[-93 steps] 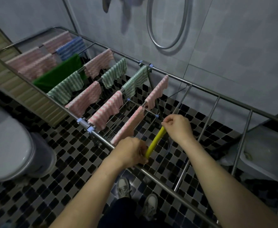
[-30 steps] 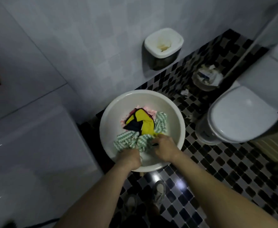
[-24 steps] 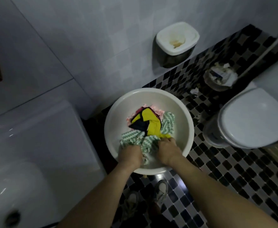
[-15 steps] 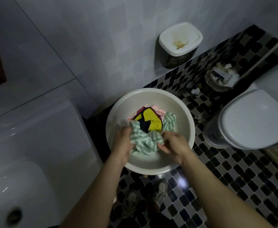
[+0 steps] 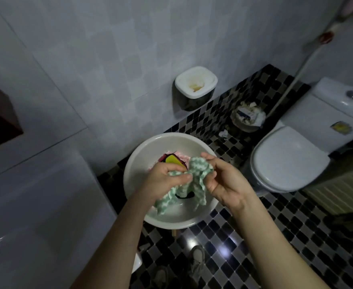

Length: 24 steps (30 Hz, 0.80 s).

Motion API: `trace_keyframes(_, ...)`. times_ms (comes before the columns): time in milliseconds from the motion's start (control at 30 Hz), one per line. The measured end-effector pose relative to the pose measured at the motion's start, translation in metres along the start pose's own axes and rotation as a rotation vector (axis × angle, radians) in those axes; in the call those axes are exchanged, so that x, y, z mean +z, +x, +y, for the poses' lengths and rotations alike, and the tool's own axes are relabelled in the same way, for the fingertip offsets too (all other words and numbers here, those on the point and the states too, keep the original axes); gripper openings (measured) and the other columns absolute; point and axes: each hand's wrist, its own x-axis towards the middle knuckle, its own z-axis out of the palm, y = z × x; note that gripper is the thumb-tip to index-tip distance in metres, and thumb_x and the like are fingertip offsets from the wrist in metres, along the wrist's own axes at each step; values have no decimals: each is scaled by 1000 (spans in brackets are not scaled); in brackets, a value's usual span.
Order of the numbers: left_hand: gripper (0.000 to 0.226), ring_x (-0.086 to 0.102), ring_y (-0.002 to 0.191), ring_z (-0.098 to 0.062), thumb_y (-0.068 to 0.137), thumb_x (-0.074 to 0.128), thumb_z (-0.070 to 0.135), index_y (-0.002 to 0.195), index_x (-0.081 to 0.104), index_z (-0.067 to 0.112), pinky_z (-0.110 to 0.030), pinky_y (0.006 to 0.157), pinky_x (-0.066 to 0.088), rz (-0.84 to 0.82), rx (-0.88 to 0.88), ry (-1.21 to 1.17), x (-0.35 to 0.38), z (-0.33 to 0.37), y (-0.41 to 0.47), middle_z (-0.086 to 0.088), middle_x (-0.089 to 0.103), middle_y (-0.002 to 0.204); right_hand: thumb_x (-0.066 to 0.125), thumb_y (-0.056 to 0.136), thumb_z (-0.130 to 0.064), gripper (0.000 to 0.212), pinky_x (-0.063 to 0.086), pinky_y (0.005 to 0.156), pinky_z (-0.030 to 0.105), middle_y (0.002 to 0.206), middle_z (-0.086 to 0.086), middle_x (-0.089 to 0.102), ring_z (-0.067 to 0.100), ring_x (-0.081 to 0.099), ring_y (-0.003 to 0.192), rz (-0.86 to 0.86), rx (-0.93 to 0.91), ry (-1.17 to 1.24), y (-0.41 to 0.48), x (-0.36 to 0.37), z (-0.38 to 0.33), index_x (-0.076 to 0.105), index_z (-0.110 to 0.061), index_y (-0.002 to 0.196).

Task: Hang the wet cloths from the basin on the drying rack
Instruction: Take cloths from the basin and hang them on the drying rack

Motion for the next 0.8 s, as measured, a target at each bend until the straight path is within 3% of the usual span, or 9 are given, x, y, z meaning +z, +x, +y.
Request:
trace_keyframes(100,5,70,82,-25,83,71,20,80,75,19,-38,83,53,36,20,-160,-5,14,-5,-7,74,84,44,91,4,20,52,42,16,84,15,61,14,58,59,40,-86,-64,-12,8,-7,60,-7,96)
trace_keyframes(233,24,63,72,-19,86,61,14,65,69,23,-35,74,50,90,85,-246,-5,29,-18,-2,67,69,48,96,-1,17,54,46,19,88,12,62,19,63,74,191,-319,-240,-49,18,-1,60,-10,89)
trace_keyframes(333,17,65,84,-23,86,64,22,70,69,22,-45,86,51,63,140,-128,-2,35,-26,-6,69,81,46,97,0,19,54,47,18,92,15,62,18,64,72,231,-447,-274,-72,27,9,62,-8,89)
trace_keyframes(433,27,66,91,-6,91,57,10,83,70,32,-27,78,52,145,338,104,3,40,-46,11,71,94,46,97,1,20,55,49,17,84,14,64,14,66,62,263,-568,-273,-96,31,25,66,-3,94)
trace_keyframes(467,31,66,88,-6,91,54,8,86,71,34,-27,75,55,136,403,140,6,46,-54,12,71,92,48,97,1,20,56,51,18,83,14,65,15,67,61,265,-609,-262,-108,30,31,67,-2,96)
trace_keyframes(567,22,62,65,-18,89,53,18,86,74,25,-36,65,52,-47,526,167,18,64,-72,8,66,67,51,94,5,20,59,64,21,83,14,68,16,69,67,242,-691,-280,-135,25,39,68,0,101)
trace_keyframes(633,19,53,55,-11,92,57,28,90,73,18,-28,61,46,-213,573,137,32,74,-84,7,57,54,50,93,7,24,57,58,19,79,11,68,12,65,61,244,-723,-366,-157,18,44,68,-1,105)
trace_keyframes(700,20,51,55,-7,95,57,30,95,73,17,-24,63,46,-255,573,96,42,82,-90,8,54,54,48,92,9,29,52,56,22,79,7,70,11,62,59,249,-735,-495,-172,16,48,69,-6,106)
trace_keyframes(800,20,58,65,-8,92,59,34,103,72,23,-19,66,48,-412,507,82,57,89,-94,0,66,72,52,89,9,33,47,69,36,87,10,72,28,62,75,239,-757,-653,-195,8,51,69,-12,109)
